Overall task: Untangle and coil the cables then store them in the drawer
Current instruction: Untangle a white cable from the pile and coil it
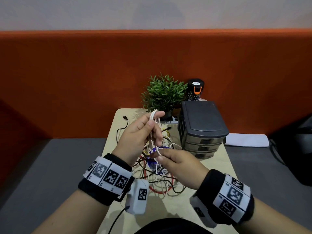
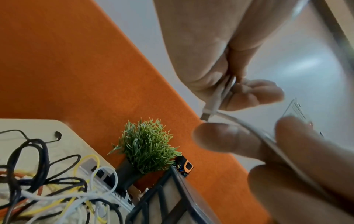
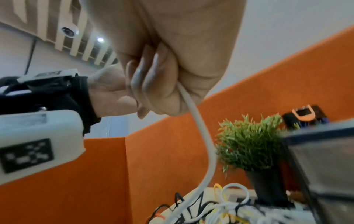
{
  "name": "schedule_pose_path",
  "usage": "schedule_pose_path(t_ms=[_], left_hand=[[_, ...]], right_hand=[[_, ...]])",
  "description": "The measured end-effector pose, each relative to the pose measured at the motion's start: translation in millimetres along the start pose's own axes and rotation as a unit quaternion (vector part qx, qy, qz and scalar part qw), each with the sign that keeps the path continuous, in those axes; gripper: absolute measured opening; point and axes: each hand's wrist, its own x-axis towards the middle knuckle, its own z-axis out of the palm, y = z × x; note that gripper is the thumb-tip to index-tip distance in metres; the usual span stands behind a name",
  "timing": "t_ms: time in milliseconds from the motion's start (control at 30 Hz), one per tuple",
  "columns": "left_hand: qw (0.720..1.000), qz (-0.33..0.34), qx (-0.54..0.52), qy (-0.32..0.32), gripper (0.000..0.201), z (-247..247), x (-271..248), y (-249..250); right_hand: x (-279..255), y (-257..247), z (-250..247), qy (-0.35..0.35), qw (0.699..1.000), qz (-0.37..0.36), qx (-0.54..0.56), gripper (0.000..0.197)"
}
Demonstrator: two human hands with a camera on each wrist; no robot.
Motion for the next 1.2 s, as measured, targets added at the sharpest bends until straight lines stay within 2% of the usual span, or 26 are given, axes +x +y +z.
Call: schedule_pose_path(t_ms=[100, 233, 433, 500, 767, 900, 1000, 1100, 1200], left_hand=[[1.0, -0.004, -0.002, 0.023, 0.03, 1, -1, 0], [1.0, -0.015, 0.011, 0.011, 0.029, 7, -2, 1], [0.987, -0.018, -0.153, 0.034, 0.031, 4, 3, 5], [0.983, -0.011, -0.177, 0.042, 0.031, 2, 5, 6], [0.992, 0.012, -0.113, 0.054, 0.032, -5, 3, 8], [0.995, 0.004, -0.085, 0.049, 0.036, -1, 2, 12], [0.995, -0.009, -0.094, 0.034, 0.038, 1, 0, 15], [0.994, -0.031, -0.105, 0.007, 0.039, 2, -2, 15], [0.995, -0.051, -0.079, -0.034, 0.034, 6, -3, 14]], right_hand=[[-5, -8, -14, -0.006, 0.997, -0.025, -0.077, 0.028], [-7, -13, -24, -0.008, 0.99, -0.055, -0.129, 0.027], [-10, -12, -23, -0.004, 0.981, -0.074, -0.182, 0.031], [-13, -15, -23, 0.005, 0.98, -0.072, -0.187, 0.031], [-18, -15, -26, -0.011, 0.977, -0.062, -0.203, 0.027], [-15, -15, -29, 0.018, 0.985, -0.044, -0.167, 0.031], [-10, -14, -33, 0.048, 0.993, -0.011, -0.107, 0.025], [-4, -13, -36, 0.075, 0.997, 0.013, 0.025, 0.036], [2, -14, -41, 0.089, 0.981, -0.009, 0.169, 0.037]])
